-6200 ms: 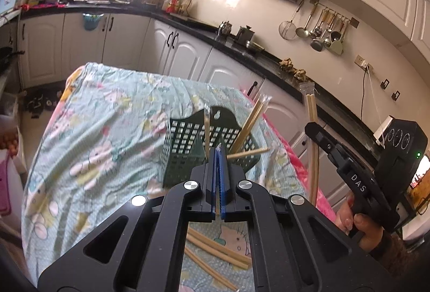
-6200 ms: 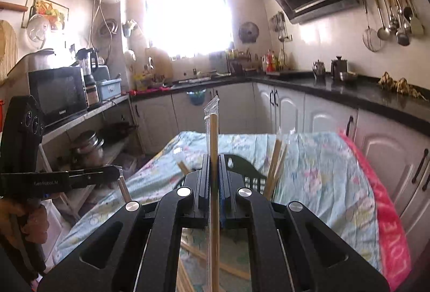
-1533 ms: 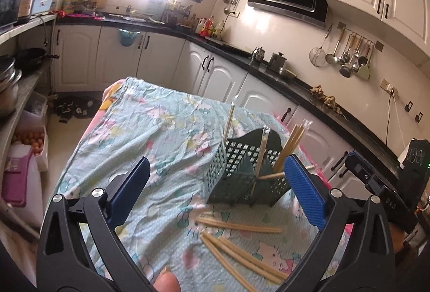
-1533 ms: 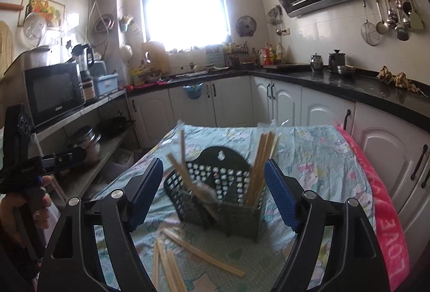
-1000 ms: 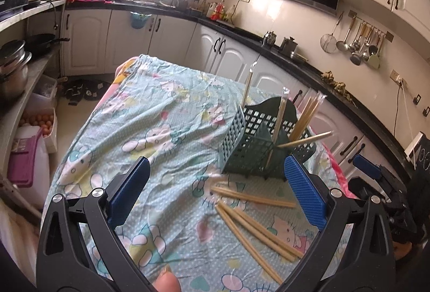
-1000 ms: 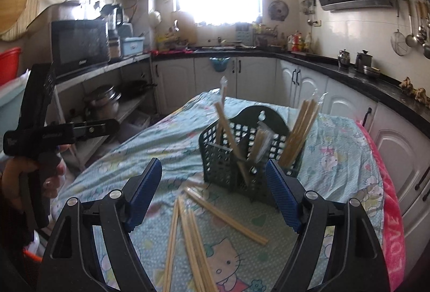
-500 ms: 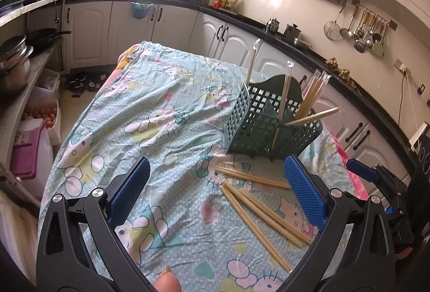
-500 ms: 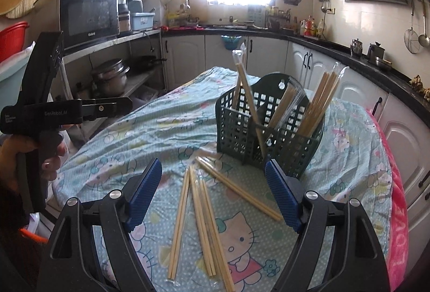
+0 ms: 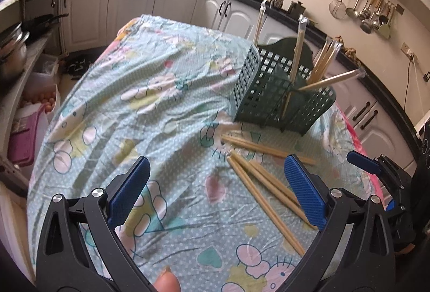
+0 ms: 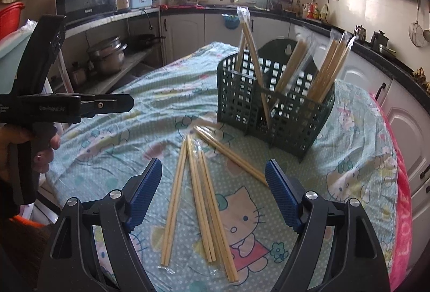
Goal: Organize utensils
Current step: 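Move both open grippers back down to the chopstick pile, then close the left gripper on a wrapped chopstick while the right gripper grasps another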
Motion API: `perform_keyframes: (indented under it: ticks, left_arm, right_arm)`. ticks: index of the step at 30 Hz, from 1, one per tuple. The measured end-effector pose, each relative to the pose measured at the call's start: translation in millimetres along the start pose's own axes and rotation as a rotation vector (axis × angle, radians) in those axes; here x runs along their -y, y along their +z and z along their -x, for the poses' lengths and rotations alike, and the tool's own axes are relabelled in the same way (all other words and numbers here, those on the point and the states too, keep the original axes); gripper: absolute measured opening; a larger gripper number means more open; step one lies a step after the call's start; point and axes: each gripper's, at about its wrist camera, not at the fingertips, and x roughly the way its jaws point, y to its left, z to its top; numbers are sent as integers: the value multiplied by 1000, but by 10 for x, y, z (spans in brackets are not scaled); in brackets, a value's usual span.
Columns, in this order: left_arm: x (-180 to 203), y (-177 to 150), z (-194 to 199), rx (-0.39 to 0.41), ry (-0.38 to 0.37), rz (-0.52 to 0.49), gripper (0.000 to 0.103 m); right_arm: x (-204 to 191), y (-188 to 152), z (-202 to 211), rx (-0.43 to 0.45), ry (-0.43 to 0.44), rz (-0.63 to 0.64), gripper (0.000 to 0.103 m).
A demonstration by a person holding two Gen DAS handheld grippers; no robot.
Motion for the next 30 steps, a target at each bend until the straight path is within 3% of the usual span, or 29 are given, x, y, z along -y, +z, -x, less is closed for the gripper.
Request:
perform_keyframes:
  ticks: [3,12,14,17,23,30]
  left_arm:
    - [-9,-58,-98,-29,1,3,91]
    - [35,-220,-367,-126,-37,8,58]
    - [53,-252,-426,-149,-47,9,45]
    - [88,-293,-511,-180,-68,9,33]
    - [151,-327,-710,-239,-103,22,27]
    - [217,-223,-896,-266,-70,1,23]
  right_arm:
    - [31,-41,-67,-21,5,-7,71]
    - [64,-144,-227,-77,9,-8,59]
    - [75,-160,-254,-86,10,-8,56]
    - [108,-181,-304,-105,16,-19,50]
    - [164,-196,-396,-131,24,-40,42]
    - [256,-181,-533,-165,36,-61,39]
